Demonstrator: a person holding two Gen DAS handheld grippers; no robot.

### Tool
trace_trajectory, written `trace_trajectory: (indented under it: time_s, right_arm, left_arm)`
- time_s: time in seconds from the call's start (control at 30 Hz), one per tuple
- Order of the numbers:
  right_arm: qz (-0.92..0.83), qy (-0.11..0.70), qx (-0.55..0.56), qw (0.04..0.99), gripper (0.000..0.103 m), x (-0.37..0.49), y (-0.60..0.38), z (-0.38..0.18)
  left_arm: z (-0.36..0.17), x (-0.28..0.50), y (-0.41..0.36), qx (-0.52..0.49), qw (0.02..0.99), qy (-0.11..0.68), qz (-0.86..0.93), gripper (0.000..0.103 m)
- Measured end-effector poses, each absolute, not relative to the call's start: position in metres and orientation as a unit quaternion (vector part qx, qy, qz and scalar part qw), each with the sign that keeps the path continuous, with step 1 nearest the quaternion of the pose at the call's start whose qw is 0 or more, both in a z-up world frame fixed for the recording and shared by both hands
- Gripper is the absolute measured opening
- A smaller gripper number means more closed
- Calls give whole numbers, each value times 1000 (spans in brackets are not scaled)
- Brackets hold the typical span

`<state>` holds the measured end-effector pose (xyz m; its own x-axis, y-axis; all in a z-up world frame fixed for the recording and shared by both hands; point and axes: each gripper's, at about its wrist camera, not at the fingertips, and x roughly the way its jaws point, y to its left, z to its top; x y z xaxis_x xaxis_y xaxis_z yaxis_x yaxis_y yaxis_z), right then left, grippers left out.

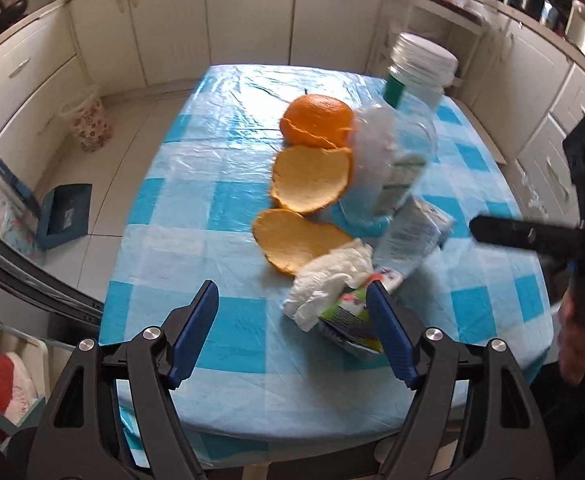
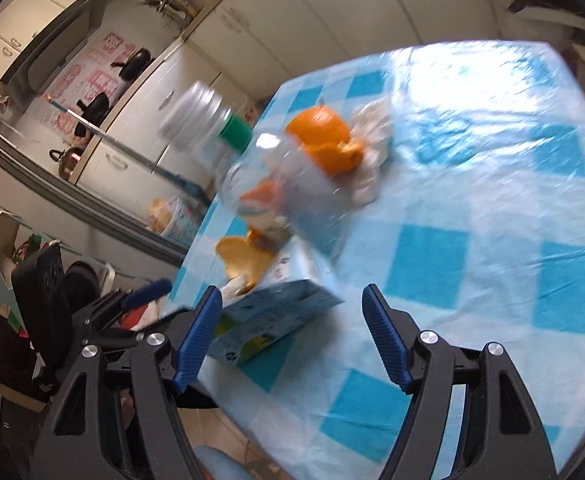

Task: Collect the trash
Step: 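Move both open grippers back toward the orange peels and milk carton, then grasp the white tissue with the left gripper while the right gripper grasps the milk carton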

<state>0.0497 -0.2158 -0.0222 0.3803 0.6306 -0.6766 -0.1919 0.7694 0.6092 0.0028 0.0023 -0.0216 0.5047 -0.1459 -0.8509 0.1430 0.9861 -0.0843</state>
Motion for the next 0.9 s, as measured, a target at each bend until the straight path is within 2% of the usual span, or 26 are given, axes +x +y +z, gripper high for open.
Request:
trace_trajectory:
  time_s: [0.1, 0.17, 0.37, 0.5, 0.63, 0.73, 0.77, 0.8, 0.87, 0.9]
  right_arm:
    - [247, 506, 219, 797, 76, 50, -200, -32]
    - [241, 518, 217, 791, 76, 52, -191, -39]
    - [208, 531, 102, 815, 76, 54, -181, -33]
    - [225, 534, 83, 810, 58, 53, -186, -23]
    - [238, 534, 95, 806, 55, 49, -191, -25]
    - [258, 535, 137, 793, 40, 50, -189, -31]
    - [262, 532, 144, 792, 31, 49, -190, -31]
    - [264, 529, 148, 793, 25, 48, -192, -30]
    - [256, 521, 149, 800, 21, 48, -196, -25]
    - [254, 517, 154, 803, 21, 47, -200, -22]
  left_arm:
    - [-30, 4, 6, -13, 857, 506, -96, 73]
    - [-35, 2, 3, -14, 851, 511, -120, 73]
    - [-35, -7, -2, -1, 845, 513, -153, 73]
    - [-35, -3, 5, -6, 849, 511, -136, 72]
    - [-37, 1, -6, 26, 858, 499, -122, 73]
    - [-45, 2, -25, 87, 864, 486, -98, 72]
    - [-48, 3, -29, 100, 865, 483, -89, 61]
    - [-52, 6, -30, 97, 862, 489, -92, 41]
    - [-56, 10, -26, 72, 853, 506, -105, 13]
    - [-55, 10, -23, 61, 854, 506, -106, 11]
